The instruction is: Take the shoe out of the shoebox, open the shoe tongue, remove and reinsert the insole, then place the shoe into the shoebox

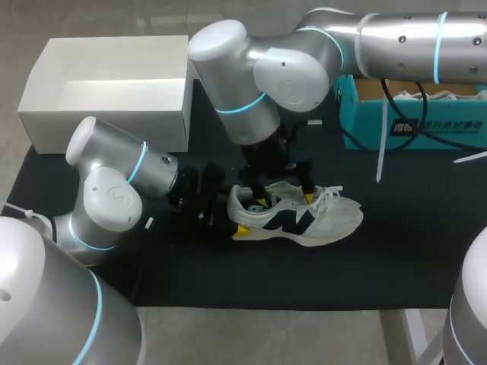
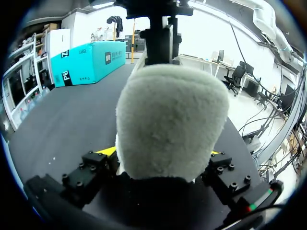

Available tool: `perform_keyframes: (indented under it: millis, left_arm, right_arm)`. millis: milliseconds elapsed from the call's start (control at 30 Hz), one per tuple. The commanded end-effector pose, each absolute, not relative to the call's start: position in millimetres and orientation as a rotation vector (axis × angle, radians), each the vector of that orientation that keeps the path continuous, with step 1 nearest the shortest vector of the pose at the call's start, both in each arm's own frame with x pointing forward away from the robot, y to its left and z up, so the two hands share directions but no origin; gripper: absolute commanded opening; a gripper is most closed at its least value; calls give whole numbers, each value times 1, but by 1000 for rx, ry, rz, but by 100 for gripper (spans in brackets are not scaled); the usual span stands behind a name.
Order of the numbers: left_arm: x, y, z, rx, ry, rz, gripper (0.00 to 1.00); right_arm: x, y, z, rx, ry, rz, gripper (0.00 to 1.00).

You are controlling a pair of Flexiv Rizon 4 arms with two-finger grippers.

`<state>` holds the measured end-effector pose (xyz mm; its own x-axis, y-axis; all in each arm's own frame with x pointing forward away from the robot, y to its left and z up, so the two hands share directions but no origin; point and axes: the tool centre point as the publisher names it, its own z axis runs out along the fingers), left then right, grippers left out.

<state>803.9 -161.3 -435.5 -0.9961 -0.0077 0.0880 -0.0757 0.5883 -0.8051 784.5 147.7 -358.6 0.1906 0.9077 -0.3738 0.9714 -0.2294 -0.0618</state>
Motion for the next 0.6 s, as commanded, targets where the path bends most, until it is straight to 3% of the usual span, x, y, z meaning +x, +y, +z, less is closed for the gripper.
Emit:
perform_keyframes:
  millis: [33,533,567,600]
  left_arm:
    - [806,-159,-439,71,-2733,1385,0]
    - [806,-159,-439,71,-2733,1385,0]
    - [806,-159,-439,71,-2733,1385,0]
    - [806,-159,-439,71,-2733,1385,0]
  right_arm:
    - [782,136,-352,2270,1812,-511,100]
    - [789,114,-321,2277,1733,-463,100]
    - [790,115,-318,2277,1731,-452,98]
    - [791,115,-316,2276,1730,-439,75]
